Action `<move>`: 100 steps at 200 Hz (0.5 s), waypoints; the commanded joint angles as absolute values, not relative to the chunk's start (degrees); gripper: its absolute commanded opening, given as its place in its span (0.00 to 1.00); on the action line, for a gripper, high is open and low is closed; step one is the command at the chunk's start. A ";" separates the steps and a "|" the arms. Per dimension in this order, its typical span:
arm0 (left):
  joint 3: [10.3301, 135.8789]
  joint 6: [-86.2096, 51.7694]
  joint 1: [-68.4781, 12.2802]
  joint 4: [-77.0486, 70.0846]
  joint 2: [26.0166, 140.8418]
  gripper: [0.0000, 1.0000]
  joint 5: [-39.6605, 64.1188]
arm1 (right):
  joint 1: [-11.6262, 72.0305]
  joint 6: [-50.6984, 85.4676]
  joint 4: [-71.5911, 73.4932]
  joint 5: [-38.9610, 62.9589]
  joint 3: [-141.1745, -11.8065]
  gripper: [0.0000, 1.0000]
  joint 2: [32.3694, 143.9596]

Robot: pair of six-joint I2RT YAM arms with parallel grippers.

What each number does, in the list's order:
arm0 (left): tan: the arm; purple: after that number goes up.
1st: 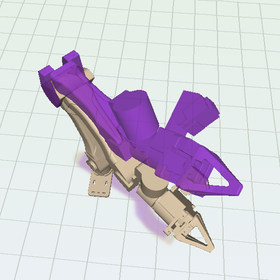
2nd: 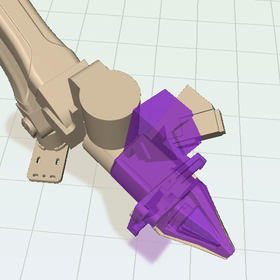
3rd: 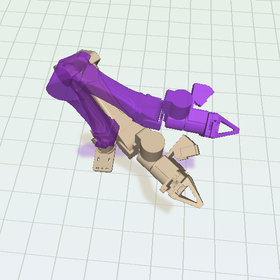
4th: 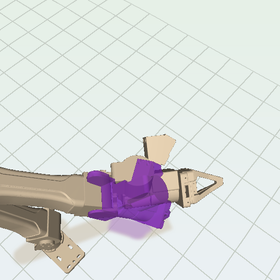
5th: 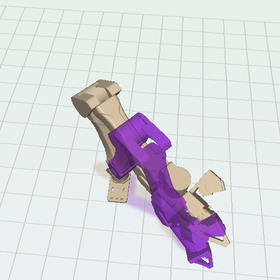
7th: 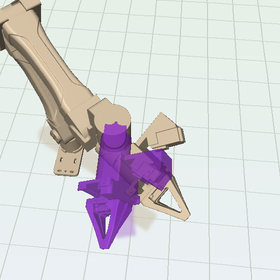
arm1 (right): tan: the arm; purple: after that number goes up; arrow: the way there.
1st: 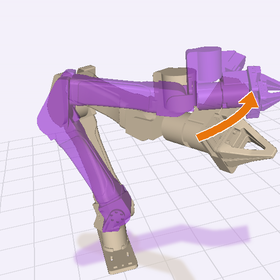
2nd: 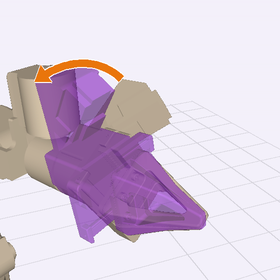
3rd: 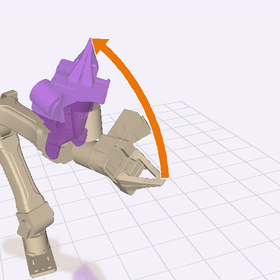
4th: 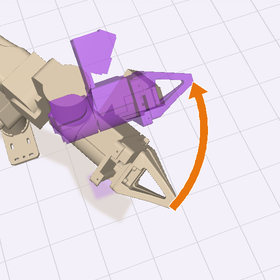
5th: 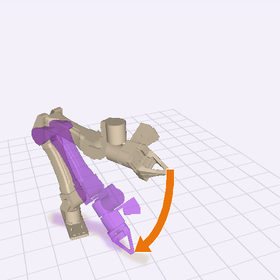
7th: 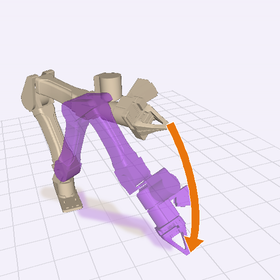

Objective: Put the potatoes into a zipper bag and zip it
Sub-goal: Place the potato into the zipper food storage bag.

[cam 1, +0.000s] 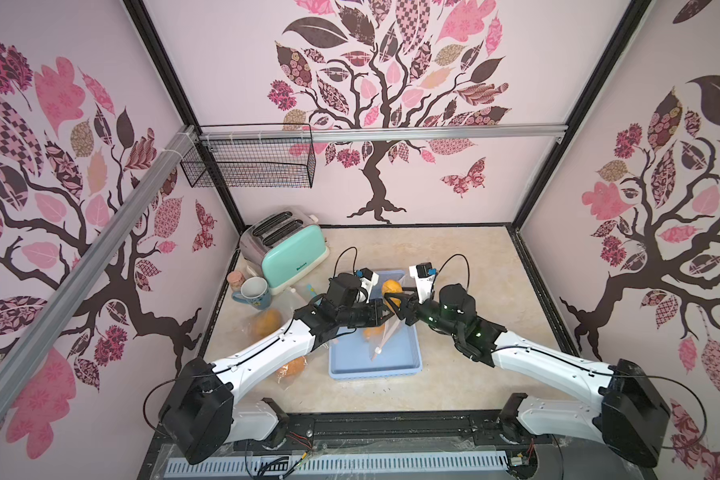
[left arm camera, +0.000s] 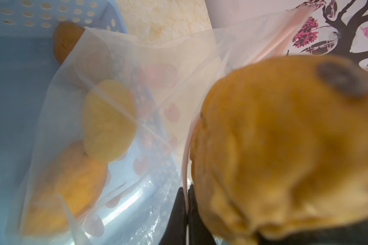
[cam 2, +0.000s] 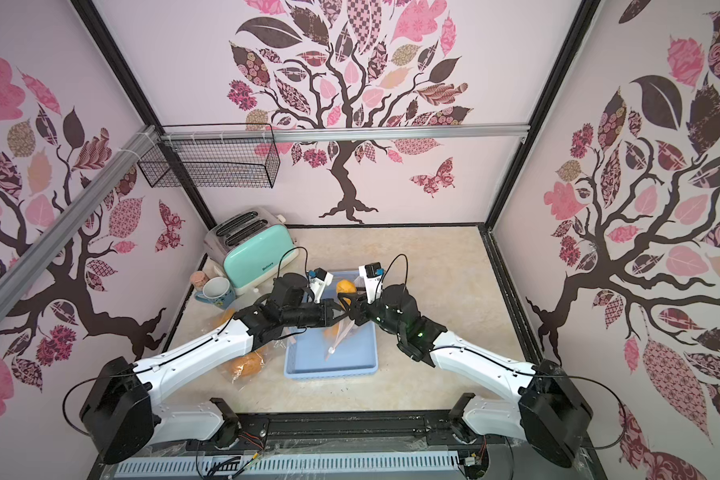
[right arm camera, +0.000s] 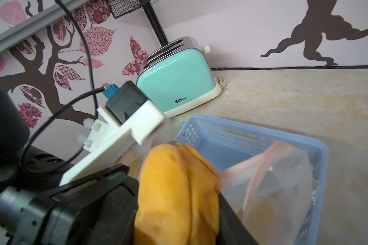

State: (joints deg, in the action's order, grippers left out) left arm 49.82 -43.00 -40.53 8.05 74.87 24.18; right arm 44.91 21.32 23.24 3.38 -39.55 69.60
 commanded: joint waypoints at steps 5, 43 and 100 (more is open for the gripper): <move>48.30 -44.03 -40.61 5.28 72.43 0.00 23.10 | 45.01 18.43 25.12 -1.55 -37.76 0.45 71.73; 49.04 -43.57 -40.61 7.18 70.69 0.00 20.88 | 45.07 16.88 23.61 -2.74 -37.25 0.46 72.87; 50.03 -41.83 -40.51 10.34 68.97 0.00 16.56 | 45.13 16.59 16.83 -0.04 -39.86 0.47 73.65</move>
State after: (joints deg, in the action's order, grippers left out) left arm 49.60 -43.44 -40.51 9.67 70.19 18.85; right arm 44.93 17.52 22.11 -0.99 -37.12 71.94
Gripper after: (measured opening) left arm 0.047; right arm 0.470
